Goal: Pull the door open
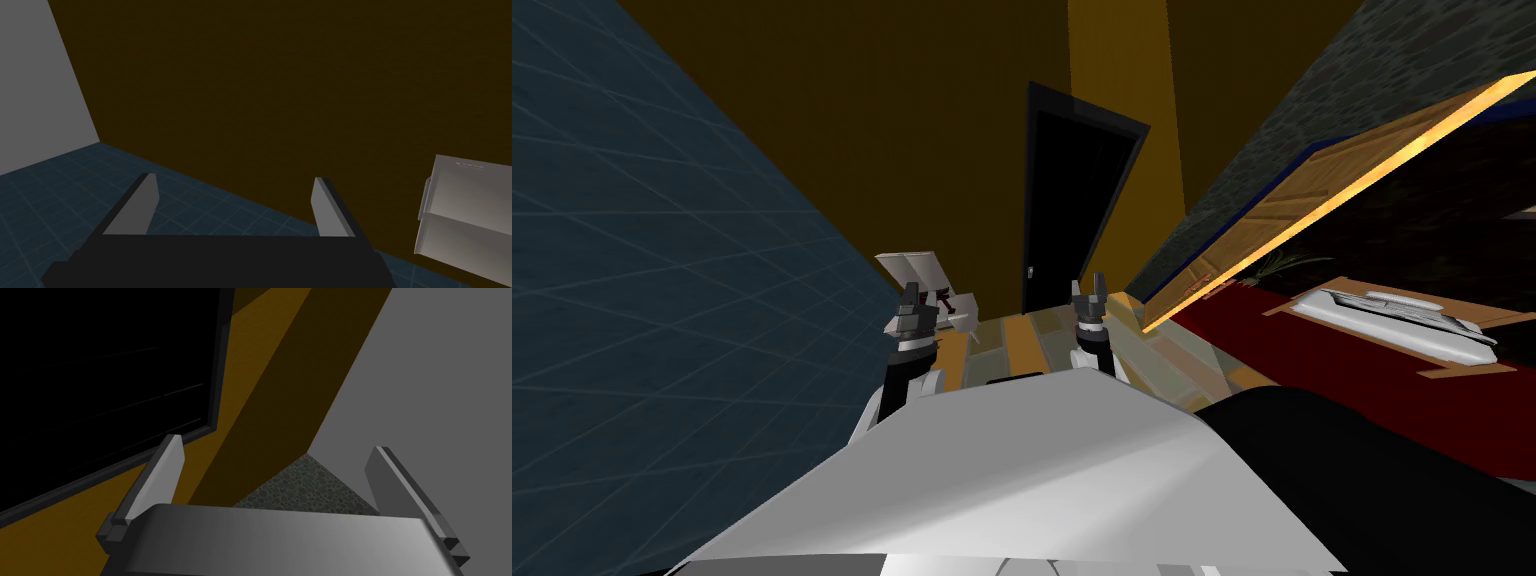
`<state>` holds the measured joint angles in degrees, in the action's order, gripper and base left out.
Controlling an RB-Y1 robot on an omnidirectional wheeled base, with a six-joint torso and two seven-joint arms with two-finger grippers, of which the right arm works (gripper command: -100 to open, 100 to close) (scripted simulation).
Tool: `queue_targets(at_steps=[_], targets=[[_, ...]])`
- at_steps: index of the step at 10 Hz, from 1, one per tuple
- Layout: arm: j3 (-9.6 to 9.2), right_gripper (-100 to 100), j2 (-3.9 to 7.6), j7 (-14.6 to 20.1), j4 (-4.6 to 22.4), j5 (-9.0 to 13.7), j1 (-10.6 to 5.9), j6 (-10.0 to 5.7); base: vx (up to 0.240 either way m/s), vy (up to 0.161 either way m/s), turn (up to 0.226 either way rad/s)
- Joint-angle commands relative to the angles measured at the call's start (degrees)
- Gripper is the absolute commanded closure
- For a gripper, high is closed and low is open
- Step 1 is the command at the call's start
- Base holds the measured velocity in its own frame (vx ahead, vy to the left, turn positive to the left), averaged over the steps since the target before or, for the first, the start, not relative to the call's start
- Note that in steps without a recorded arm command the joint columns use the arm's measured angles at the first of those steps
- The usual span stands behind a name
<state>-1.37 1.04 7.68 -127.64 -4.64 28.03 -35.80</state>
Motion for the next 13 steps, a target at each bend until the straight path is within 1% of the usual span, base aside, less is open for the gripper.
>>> queue_targets(at_steps=[1,2,4,6,7,13], targets=[[0.31,-100,0.43,-1.64,2.00,-0.51,-0.61,-0.46,-0.021,-0.017,0.022],[0.31,-100,0.43,-1.64,2.00,-0.51,-0.61,-0.46,0.138,-0.002,-0.029],[0.72,-100,0.95,-3.82,4.67,-1.18,-1.41,-1.07,0.150,-0.007,-0.003],[1.01,-100,1.27,-5.38,6.56,-1.66,-1.99,-1.50,0.157,0.012,-0.001],[1.30,-100,1.59,-6.93,8.46,-2.14,-2.56,-1.93,0.135,0.028,-0.006],[2.41,-100,2.65,-12.81,15.64,-3.96,-4.74,-3.58,0.101,-0.001,-0.004]])
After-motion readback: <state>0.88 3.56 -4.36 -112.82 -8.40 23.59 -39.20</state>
